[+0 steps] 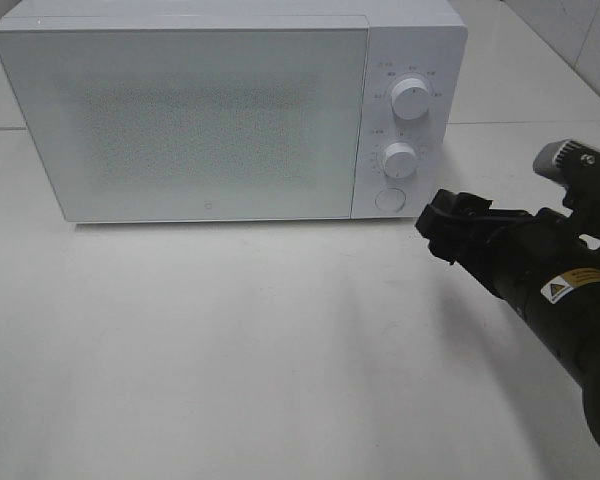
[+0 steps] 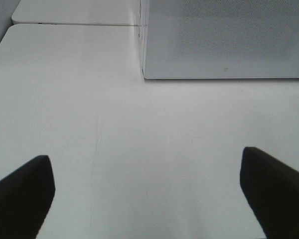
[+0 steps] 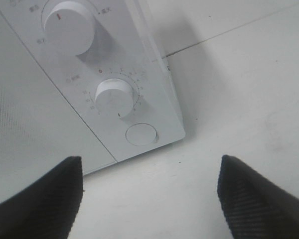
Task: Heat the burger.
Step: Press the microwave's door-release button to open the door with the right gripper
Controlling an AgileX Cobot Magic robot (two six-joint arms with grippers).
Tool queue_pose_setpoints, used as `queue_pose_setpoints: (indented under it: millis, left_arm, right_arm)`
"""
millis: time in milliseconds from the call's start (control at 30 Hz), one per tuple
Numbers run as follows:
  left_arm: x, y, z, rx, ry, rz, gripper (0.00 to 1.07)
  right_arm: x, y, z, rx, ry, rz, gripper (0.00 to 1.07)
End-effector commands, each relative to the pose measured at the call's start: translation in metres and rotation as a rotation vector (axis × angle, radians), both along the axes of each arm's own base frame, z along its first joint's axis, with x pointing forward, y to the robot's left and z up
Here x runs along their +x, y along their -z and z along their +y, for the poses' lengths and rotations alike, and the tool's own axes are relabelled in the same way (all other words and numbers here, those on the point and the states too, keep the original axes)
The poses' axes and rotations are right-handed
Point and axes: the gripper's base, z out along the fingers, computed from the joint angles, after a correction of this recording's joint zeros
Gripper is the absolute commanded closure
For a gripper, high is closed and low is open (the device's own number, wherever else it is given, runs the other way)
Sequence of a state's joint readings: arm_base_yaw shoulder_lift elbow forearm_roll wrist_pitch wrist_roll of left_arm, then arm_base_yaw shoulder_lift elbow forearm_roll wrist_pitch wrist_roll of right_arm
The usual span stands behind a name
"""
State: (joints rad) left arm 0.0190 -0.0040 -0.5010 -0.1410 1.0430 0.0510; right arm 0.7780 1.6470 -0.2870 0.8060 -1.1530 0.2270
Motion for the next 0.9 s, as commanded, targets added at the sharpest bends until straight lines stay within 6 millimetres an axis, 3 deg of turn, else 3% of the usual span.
queue_pose_setpoints:
  millis: [33,67,233,367,433,500,533,567,600,633,667,700,900]
  left_arm:
    - [-0.003,0.000,0.000,-0.007,-0.005,-0.029,0.12]
    - [-0.003,0.000,0.000,-0.007,-0.005,-0.029,0.12]
    - [-0.003,0.000,0.000,-0.007,-0.005,-0.029,0.12]
    - [-0.003,0.000,0.000,-0.007,-0.005,-0.029,0.12]
    - [-0.003,0.000,0.000,-0.007,-0.005,-0.029,0.12]
    - [-0.003,0.000,0.000,-0.007,-0.005,-0.029,0.12]
    - [-0.003,0.000,0.000,-0.007,-0.005,-0.029,0.12]
    - [-0.003,0.000,0.000,-0.007,-0.005,-0.029,0.12]
    - [-0.003,0.000,0.000,-0.007,-0.005,-0.029,0.12]
    - [-0.003,0.000,0.000,-0.007,-0.005,-0.029,0.12]
    - [-0.003,0.000,0.000,-0.007,-0.005,-0.029,0.12]
    - [-0.003,0.000,0.000,-0.007,-0.005,-0.029,0.12]
    - [-0.003,0.000,0.000,-0.007,-0.005,-0.029,0.12]
  right_arm:
    - [0.001,-0.002,0.002,0.241,0.067,-0.003,0.37]
    - [0.001,-0.002,0.002,0.241,0.067,-0.003,0.37]
    - [0.001,-0.002,0.002,0.581,0.170,0.026,0.42]
    - [0.000,0.000,0.003,0.712,0.213,0.055,0.47]
    - [-0.001,0.002,0.003,0.788,0.244,0.089,0.53]
    - [-0.003,0.007,0.004,0.919,0.305,0.154,0.67]
    - [-0.003,0.007,0.004,0.919,0.305,0.154,0.67]
    - [-0.004,0.010,0.005,0.977,0.337,0.188,0.79]
    - [-0.004,0.011,0.005,0.997,0.351,0.200,0.86]
    - [-0.004,0.011,0.005,0.997,0.351,0.200,0.86]
    - [-0.004,0.011,0.004,1.009,0.368,0.205,0.99]
    - [-0.004,0.011,0.004,1.009,0.370,0.204,1.05]
    - [-0.004,0.011,0.003,1.010,0.379,0.200,1.07]
